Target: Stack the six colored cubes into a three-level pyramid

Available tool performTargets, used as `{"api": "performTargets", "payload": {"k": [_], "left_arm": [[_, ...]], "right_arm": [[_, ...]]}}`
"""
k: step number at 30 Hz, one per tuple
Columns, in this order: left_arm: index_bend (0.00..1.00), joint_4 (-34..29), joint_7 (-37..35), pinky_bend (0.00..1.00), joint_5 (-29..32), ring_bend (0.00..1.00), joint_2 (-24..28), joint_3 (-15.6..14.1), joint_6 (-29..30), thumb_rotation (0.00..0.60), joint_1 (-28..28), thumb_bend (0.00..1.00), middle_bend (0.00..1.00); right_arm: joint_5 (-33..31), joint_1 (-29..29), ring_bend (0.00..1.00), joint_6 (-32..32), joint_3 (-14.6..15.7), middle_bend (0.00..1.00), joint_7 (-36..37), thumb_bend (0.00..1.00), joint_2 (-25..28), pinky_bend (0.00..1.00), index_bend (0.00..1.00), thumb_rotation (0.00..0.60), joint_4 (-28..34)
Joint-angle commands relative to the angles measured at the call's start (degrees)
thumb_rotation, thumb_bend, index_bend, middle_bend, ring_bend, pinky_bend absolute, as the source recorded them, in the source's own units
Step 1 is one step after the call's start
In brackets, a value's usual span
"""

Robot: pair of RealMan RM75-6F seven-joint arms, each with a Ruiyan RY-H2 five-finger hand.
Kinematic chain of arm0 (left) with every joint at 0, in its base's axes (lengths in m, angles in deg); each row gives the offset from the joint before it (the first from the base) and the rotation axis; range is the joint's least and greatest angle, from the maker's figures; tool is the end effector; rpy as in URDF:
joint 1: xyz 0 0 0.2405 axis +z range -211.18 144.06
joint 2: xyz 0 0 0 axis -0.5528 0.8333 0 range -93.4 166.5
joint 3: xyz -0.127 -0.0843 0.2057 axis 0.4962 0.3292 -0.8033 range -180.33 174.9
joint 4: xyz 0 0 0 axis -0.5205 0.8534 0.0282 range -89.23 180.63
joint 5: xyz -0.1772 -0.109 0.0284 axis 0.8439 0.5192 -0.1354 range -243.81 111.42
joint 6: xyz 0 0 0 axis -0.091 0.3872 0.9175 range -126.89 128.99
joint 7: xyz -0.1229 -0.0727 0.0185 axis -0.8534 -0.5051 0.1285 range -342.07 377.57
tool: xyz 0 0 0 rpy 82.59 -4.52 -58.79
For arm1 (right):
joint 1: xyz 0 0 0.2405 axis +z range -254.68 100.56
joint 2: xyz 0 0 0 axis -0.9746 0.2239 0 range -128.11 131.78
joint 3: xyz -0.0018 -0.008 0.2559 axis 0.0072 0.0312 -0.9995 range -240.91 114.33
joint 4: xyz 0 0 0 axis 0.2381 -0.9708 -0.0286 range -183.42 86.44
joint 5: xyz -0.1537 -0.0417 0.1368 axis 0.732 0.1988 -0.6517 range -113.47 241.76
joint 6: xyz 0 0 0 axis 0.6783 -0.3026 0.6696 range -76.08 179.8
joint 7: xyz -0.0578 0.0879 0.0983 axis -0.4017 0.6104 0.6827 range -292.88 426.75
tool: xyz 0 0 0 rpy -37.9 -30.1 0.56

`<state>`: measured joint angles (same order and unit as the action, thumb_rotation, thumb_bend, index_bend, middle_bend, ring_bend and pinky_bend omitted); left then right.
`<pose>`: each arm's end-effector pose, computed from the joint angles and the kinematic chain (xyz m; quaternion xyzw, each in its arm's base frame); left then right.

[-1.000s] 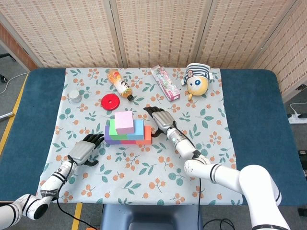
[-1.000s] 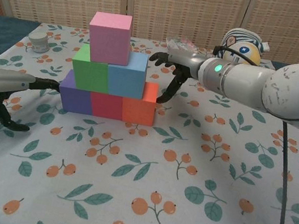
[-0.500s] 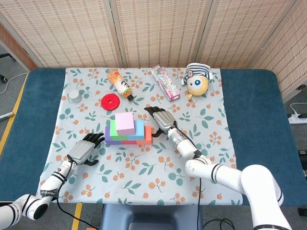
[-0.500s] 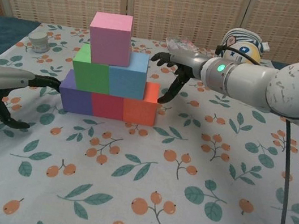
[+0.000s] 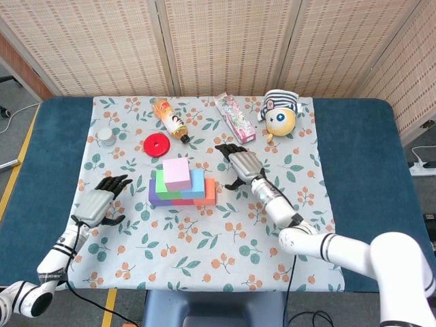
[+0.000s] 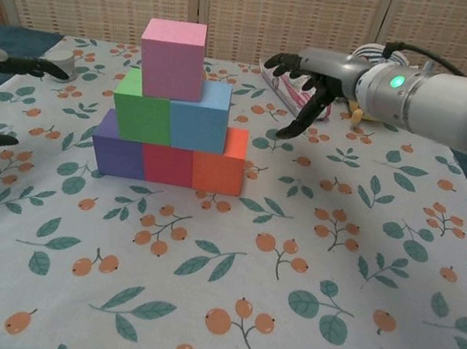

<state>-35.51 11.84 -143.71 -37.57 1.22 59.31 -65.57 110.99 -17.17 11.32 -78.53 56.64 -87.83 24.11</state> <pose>-0.2549 0.3225 0.0705 -0.7015 -0.4249 -0.3673 0.4386 -0.0858 -0.4290 -0.0147 0.7186 -0.4529 0.3749 0.3715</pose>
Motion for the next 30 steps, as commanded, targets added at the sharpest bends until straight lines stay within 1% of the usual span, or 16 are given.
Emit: {"api": "performTargets", "payload": {"k": [1,2,4,6,9,12,14,17,20,23,26,30], "left_arm": [[0.08,-2.2,-0.9,0.02,1.5,0.00,3.9,1.1,4.6,0.600,3.3,0.28,0.00],[0.09,-2.7,-0.9,0.02,2.1,0.00,5.2,1.3,6.2,0.600,4.6,0.28,0.00],[0.09,-3.3,-0.5,0.02,3.1,0.00,6.8,1.6,8.6,0.600,6.5,0.28,0.00],[0.09,-3.9,0.1,0.02,4.3,0.00,8.2,1.7,11.3,0.600,8.7,0.28,0.01],[0.10,-5.0,0.4,0.02,5.1,0.00,9.8,1.4,14.7,0.600,11.8,0.28,0.01],[0.10,-6.1,1.1,0.02,4.5,0.00,10.3,0.6,18.3,0.600,14.6,0.28,0.02],[0.10,-6.8,1.9,0.02,3.3,0.00,9.8,-0.1,21.2,0.600,16.7,0.28,0.02],[0.10,-7.8,3.8,0.02,1.1,0.00,8.8,-1.6,25.4,0.600,19.5,0.28,0.02],[0.10,-8.6,5.0,0.02,-1.2,0.00,7.4,-2.7,29.4,0.600,22.0,0.28,0.02],[0.10,-9.1,5.7,0.02,-3.2,0.00,6.4,-3.8,31.6,0.600,23.9,0.28,0.02],[0.10,-9.5,6.7,0.02,-4.7,0.00,5.9,-4.5,32.7,0.600,25.0,0.28,0.02],[0.10,-10.0,8.4,0.02,-5.4,0.00,5.7,-5.0,31.8,0.600,25.4,0.28,0.02]], "right_arm": [[4.2,-7.2,0.00,-8.7,2.1,0.04,-1.5,0.05,11.5,0.12,0.00,0.600,12.6],[5.7,-9.6,0.00,-11.3,2.9,0.04,-1.2,0.05,14.6,0.13,0.00,0.600,15.8],[8.5,-13.5,0.00,-15.4,4.1,0.04,0.2,0.05,18.7,0.16,0.00,0.600,19.9],[12.7,-18.2,0.00,-20.2,5.9,0.04,2.5,0.05,22.9,0.16,0.00,0.600,23.6],[20.0,-25.1,0.00,-27.9,9.2,0.04,5.5,0.05,27.6,0.16,0.00,0.600,26.1],[26.9,-31.8,0.00,-35.8,12.7,0.04,8.8,0.05,30.3,0.13,0.00,0.600,26.2],[30.9,-36.4,0.00,-41.1,14.9,0.04,11.5,0.05,31.0,0.11,0.00,0.600,24.9],[35.0,-42.3,0.00,-47.5,17.6,0.03,15.5,0.05,30.6,0.07,0.00,0.600,22.3],[37.7,-47.4,0.00,-52.4,19.7,0.02,18.0,0.05,29.3,0.05,0.00,0.600,19.4],[39.8,-51.4,0.00,-55.6,21.4,0.01,20.2,0.05,27.8,0.02,0.00,0.600,17.2],[41.3,-54.5,0.00,-57.7,22.5,0.00,21.8,0.05,26.5,0.00,0.00,0.600,15.4],[41.9,-56.7,0.00,-58.0,22.8,0.00,22.3,0.05,25.4,0.00,0.00,0.600,14.3]]}}
